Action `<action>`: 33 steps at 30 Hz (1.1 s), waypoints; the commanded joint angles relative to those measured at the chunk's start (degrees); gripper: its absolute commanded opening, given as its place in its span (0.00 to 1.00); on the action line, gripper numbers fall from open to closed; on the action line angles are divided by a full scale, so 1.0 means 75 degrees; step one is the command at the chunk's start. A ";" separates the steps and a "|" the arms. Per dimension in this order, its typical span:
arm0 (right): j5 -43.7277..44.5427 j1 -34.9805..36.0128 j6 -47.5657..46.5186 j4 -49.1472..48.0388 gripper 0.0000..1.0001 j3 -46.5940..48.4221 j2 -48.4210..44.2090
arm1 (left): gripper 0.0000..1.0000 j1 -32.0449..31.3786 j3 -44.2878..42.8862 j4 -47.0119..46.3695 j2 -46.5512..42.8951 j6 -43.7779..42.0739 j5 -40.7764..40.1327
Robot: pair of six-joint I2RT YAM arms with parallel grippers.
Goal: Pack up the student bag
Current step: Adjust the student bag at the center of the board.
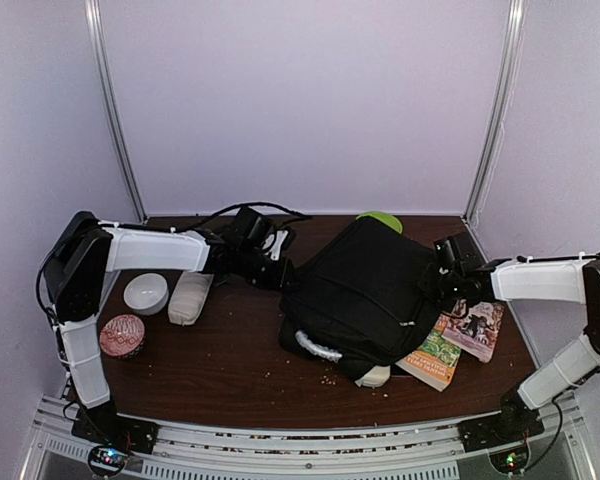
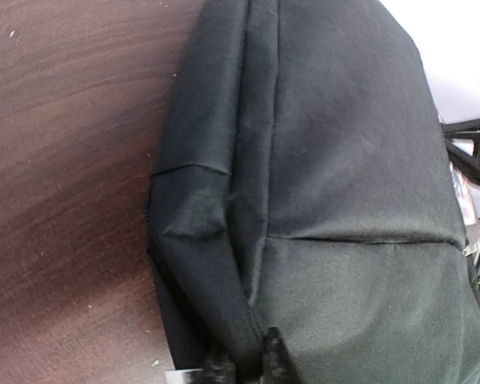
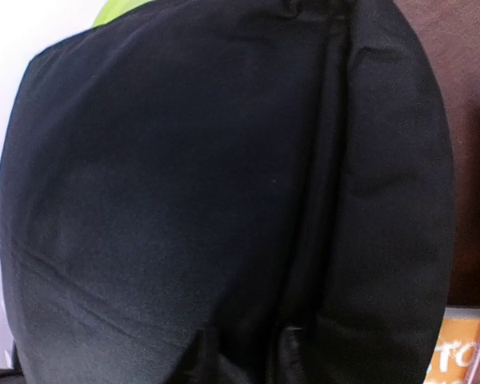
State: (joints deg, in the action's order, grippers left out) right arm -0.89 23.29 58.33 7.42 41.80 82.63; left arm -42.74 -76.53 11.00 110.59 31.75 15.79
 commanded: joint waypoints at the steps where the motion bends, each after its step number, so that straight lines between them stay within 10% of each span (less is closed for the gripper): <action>1: -0.0761 0.0010 -0.0389 -0.0158 0.17 0.0580 0.0364 | 0.03 -0.0200 0.0126 -0.0458 0.0005 -0.0167 0.0170; 4: -0.0987 0.0006 -0.0769 0.0047 0.00 0.1040 0.0514 | 0.00 -0.0271 0.0230 -0.0569 -0.0192 -0.0210 0.0017; 13: -0.1280 0.0070 -0.1691 0.0853 0.00 0.2700 0.0436 | 0.00 -0.0289 0.1039 -0.1185 -0.1594 0.0052 -0.0640; 19: 0.0280 -0.0191 -0.1350 0.1017 0.70 0.1146 -0.1127 | 0.00 -0.0517 0.1786 -0.1940 -0.2403 0.0582 -0.1064; 33: -0.0687 -0.0788 0.0289 -0.0697 0.80 -0.1326 -0.1119 | 0.00 -0.0973 0.1716 -0.1958 -0.2412 0.0621 -0.1620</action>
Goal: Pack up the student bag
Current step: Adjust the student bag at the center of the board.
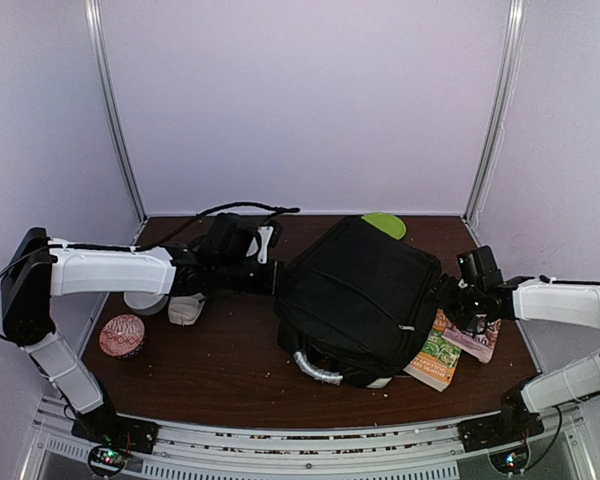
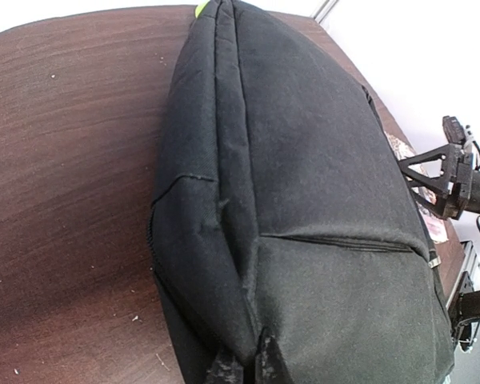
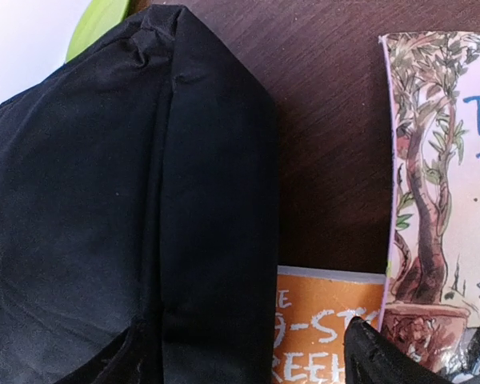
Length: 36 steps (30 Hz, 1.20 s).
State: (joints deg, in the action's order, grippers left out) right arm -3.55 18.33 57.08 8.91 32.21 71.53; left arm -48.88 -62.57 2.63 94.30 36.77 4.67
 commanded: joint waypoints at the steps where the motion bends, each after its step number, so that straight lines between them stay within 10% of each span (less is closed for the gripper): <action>1: -0.0563 -0.0137 0.0498 -0.1204 0.75 -0.0085 0.0500 | 0.00 -0.0167 -0.0147 -0.0815 -0.0260 -0.0048 -0.0159; 10: -0.1690 -0.0005 -0.0321 -0.1383 0.00 0.1496 0.1095 | 0.00 -0.0475 -0.0277 -0.0333 -0.0750 -0.0396 -0.0807; 36: -0.2081 0.2838 -0.3428 0.1975 0.01 0.9107 0.5843 | 0.00 -0.2337 0.0720 0.0257 -0.1563 0.1587 -0.3788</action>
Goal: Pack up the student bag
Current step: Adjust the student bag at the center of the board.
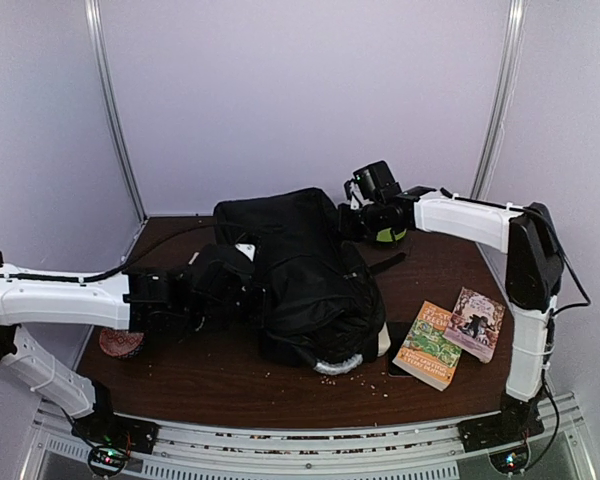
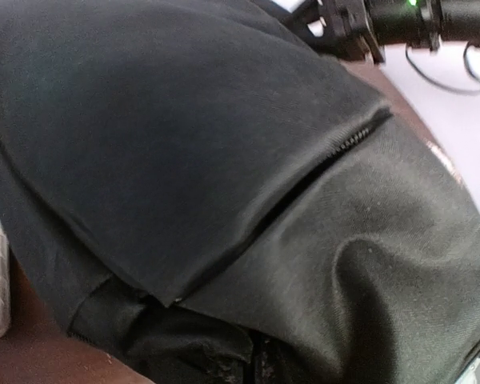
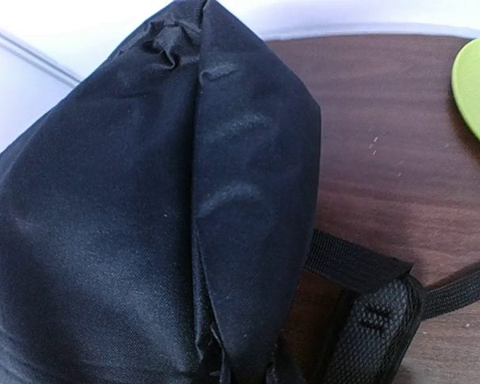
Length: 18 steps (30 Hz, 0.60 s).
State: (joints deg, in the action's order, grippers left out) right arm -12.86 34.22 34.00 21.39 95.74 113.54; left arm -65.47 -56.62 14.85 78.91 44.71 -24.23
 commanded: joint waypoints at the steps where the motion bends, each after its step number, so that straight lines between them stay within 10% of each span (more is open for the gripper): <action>1: -0.0829 0.0749 -0.0404 0.0446 0.05 0.0736 0.0372 | 0.00 -0.0139 -0.0049 -0.1361 0.0577 0.0560 0.0122; 6: -0.0707 0.0793 -0.0595 0.1035 0.39 0.1021 0.0597 | 0.04 -0.0153 -0.0038 -0.1134 0.0719 0.0530 0.0127; 12: -0.0074 0.0793 -0.0558 0.1231 0.69 0.1014 -0.0085 | 0.59 -0.0141 0.0103 -0.0887 0.0372 0.0227 0.0015; 18: 0.0551 0.0770 -0.0590 0.1617 0.79 0.1013 -0.0719 | 0.79 -0.0135 0.0317 -0.0043 -0.0284 0.0027 -0.0203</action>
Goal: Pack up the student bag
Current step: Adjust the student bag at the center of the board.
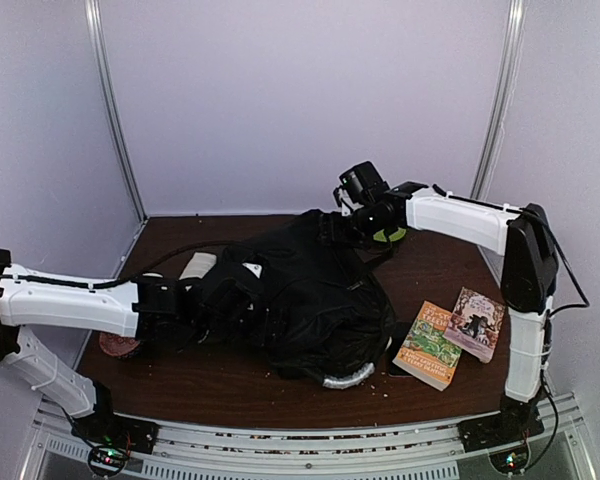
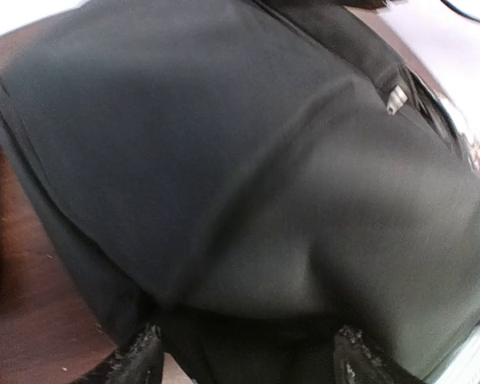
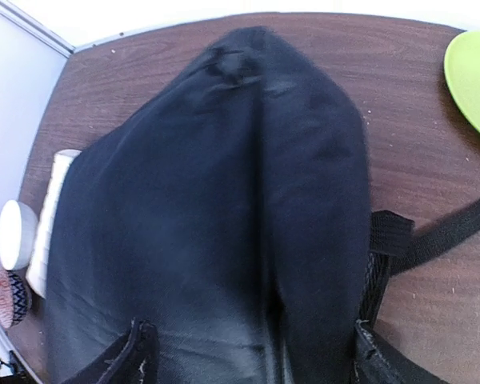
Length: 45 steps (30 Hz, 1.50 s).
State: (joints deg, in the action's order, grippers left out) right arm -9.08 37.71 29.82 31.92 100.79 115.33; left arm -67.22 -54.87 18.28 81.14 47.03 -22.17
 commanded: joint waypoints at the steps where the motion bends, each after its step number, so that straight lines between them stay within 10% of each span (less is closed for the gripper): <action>1: 0.0192 0.0303 -0.0054 0.0257 0.79 0.0273 -0.1075 | 0.81 0.0092 0.0147 -0.0332 -0.0736 -0.0333 -0.0558; 10: 0.0919 0.0222 -0.0173 0.0027 0.91 -0.1108 -0.2444 | 0.84 0.0080 -0.0064 0.0444 -0.1645 -0.2696 0.0086; 20: 0.1102 0.0221 0.1222 -0.1930 0.86 -0.6269 -0.6132 | 0.81 -0.0978 -0.1593 0.1500 0.0356 -0.5258 0.1080; 45: 0.0997 0.0280 0.2218 -0.1971 0.85 -0.9124 -0.8878 | 0.81 -0.1987 -0.4336 0.3121 0.4316 -0.4837 -0.0837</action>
State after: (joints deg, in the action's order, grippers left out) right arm -2.33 39.51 45.52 18.50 32.69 49.93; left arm -83.29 -85.71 38.28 111.85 7.99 -23.51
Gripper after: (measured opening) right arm 0.848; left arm 0.847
